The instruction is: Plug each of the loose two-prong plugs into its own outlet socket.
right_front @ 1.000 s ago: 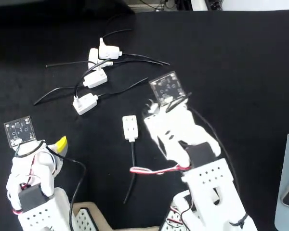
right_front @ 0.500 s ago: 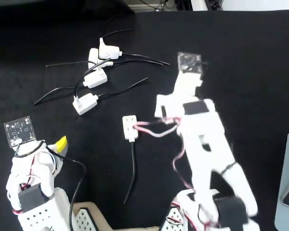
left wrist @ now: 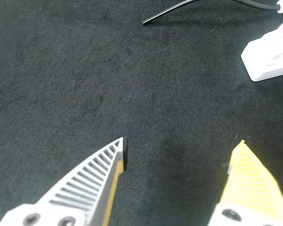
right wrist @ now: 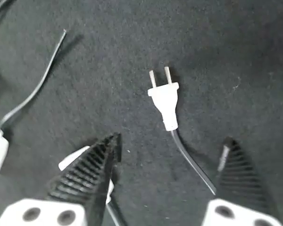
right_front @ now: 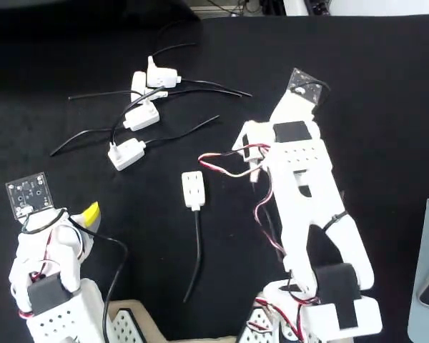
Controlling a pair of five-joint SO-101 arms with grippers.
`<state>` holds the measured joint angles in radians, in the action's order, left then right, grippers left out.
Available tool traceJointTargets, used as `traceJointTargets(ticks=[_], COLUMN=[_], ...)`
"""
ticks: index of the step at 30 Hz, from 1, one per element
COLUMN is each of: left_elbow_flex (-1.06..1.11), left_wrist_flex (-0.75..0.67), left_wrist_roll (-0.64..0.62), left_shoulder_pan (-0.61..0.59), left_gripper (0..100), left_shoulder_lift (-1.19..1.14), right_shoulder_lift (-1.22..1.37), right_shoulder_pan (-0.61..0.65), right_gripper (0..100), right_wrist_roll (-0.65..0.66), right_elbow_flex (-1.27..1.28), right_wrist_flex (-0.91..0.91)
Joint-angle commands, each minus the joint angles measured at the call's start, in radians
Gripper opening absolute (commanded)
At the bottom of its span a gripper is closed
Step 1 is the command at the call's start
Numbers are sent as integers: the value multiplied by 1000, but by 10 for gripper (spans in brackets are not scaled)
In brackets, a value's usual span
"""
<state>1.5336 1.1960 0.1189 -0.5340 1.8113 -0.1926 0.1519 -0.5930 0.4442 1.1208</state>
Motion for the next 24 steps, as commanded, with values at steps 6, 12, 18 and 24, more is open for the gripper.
traceJointTargets(ticks=[6, 12, 18, 24], left_elbow_flex=[-4, -4, -2, 13], left_wrist_flex=[-23, -23, -23, -49], left_wrist_roll=[-3, -3, -3, -3], left_shoulder_pan=[-4, -4, -4, -2], left_gripper=[347, 347, 347, 347], left_shoulder_lift=[8, 8, 8, 8], right_shoulder_lift=[-74, -74, -74, -70], right_shoulder_pan=[-84, -152, -176, -169], right_gripper=[325, 325, 325, 328], right_wrist_roll=[643, 1218, 1715, 1866], right_elbow_flex=[-19, 64, 211, 394], right_wrist_flex=[43, 43, -61, -416])
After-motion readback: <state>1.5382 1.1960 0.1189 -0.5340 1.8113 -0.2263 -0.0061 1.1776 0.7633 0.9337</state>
